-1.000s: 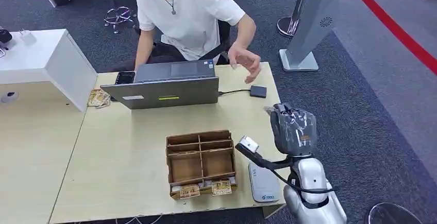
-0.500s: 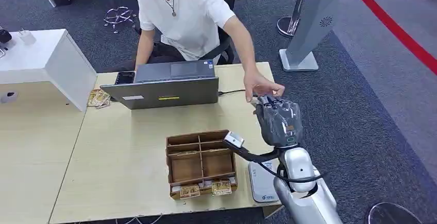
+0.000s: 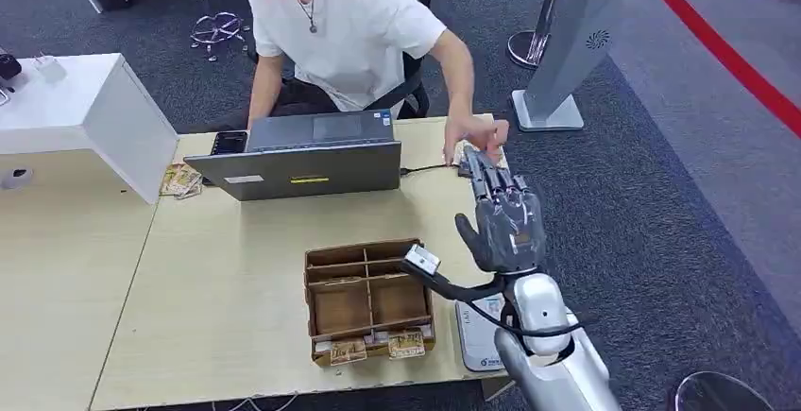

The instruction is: Pass the card to the sensor for recognition and then transmit it.

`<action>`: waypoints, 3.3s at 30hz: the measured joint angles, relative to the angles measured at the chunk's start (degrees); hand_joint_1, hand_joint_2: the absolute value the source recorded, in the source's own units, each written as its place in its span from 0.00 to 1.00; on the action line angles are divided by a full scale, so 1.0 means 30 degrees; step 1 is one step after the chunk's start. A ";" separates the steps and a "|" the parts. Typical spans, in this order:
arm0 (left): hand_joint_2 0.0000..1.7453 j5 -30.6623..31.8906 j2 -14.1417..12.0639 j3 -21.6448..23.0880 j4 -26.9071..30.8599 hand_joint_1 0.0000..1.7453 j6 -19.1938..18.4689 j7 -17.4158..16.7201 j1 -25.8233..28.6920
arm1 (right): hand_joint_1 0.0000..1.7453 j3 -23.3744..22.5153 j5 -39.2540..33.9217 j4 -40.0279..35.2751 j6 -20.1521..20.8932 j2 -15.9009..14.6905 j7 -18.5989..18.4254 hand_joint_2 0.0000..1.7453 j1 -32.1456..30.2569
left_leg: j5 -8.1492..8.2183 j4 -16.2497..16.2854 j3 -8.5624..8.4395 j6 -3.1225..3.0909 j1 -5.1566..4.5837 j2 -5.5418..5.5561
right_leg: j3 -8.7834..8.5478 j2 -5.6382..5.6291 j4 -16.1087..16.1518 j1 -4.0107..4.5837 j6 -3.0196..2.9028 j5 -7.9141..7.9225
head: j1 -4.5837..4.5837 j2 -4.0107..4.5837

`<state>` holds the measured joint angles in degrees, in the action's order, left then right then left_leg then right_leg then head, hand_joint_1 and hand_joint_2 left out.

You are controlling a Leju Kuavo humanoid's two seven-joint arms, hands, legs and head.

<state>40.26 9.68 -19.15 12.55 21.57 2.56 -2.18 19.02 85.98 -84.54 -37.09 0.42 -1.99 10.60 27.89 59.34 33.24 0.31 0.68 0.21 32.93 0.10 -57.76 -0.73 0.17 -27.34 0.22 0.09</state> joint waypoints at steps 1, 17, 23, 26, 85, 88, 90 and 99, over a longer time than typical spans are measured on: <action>0.00 0.0000 0.0000 0.0000 0.0000 0.00 0.0000 0.0000 0.0001 | 0.00 0.0029 -0.0314 -0.0073 0.0000 0.0000 0.0124 1.00 -0.0062 | 0.0000 0.0000 -0.0001 0.0000 0.0000 0.0000 | 0.0001 0.0000 0.0000 0.0000 0.0000 0.0000 | 0.0000 0.0000; 0.00 -0.0342 0.0000 -0.0954 0.0000 0.00 0.0058 0.0197 0.0024 | 0.00 0.0990 -0.7422 -0.3925 0.2323 -0.0553 0.4020 1.00 -0.2989 | 0.0002 -0.0002 0.0003 0.0000 0.0000 0.0000 | 0.0006 -0.0001 0.0001 0.0000 0.0001 -0.0002 | -0.0001 0.0000; 0.00 -0.0335 0.0000 -0.1355 0.0000 0.00 0.0080 0.0306 0.0022 | 0.00 0.1735 -0.7875 -0.4816 0.2929 -0.0947 0.4947 1.00 -0.3960 | 0.0002 -0.0002 0.0002 0.0000 0.0001 -0.0001 | 0.0005 -0.0003 0.0001 0.0001 0.0001 -0.0002 | -0.0007 0.0000; 0.00 -0.0335 0.0000 -0.1406 0.0000 0.00 0.0087 0.0306 0.0024 | 0.00 0.2141 -0.7860 -0.4997 0.3002 -0.1071 0.5122 1.00 -0.4294 | 0.0002 -0.0003 0.0003 0.0000 0.0001 -0.0001 | 0.0005 -0.0003 0.0001 0.0001 0.0001 -0.0002 | 0.0000 0.0000; 0.00 0.1034 0.0189 -0.1734 0.0000 0.00 -0.0211 0.0707 -0.0102 | 0.33 0.5078 -0.3547 -0.0757 0.3891 -0.1705 0.1624 1.00 -0.1346 | 0.0000 -0.0001 0.0000 0.0000 0.0001 -0.0002 | 0.0001 -0.0002 0.0000 0.0000 0.0001 0.0000 | 0.0000 0.0000; 0.00 0.1049 0.0197 -0.1734 0.0000 0.00 -0.0219 0.0714 -0.0138 | 0.33 0.5078 -0.3460 -0.0692 0.3949 -0.1705 0.1515 1.00 -0.1298 | 0.0000 0.0000 0.0000 0.0000 0.0001 -0.0002 | 0.0001 -0.0002 0.0000 0.0000 0.0001 0.0000 | 0.0000 0.0000; 0.00 0.1093 0.0204 -0.1734 0.0000 0.00 -0.0226 0.0714 -0.0157 | 0.31 0.5093 -0.3373 -0.0670 0.4000 -0.1705 0.1457 1.00 -0.1296 | 0.0000 0.0000 0.0000 0.0000 0.0001 -0.0002 | 0.0001 -0.0002 0.0000 0.0000 0.0001 0.0001 | 0.0000 0.0000; 0.00 0.1151 0.0276 -0.1734 0.0000 0.00 -0.0328 0.0714 -0.0264 | 0.34 0.5165 -0.3241 -0.0422 0.4058 -0.1705 0.1391 1.00 -0.1258 | 0.0000 0.0000 0.0001 0.0000 0.0000 -0.0002 | 0.0001 -0.0002 0.0000 0.0000 0.0001 0.0000 | -0.0007 0.0000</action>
<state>43.71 10.51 -24.35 12.55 20.59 4.70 -2.97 34.51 76.26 -85.81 -24.92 -4.70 2.19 6.83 27.89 59.34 33.24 0.31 0.68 0.21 32.93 0.09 -57.76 -0.73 0.17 -27.34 0.20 0.09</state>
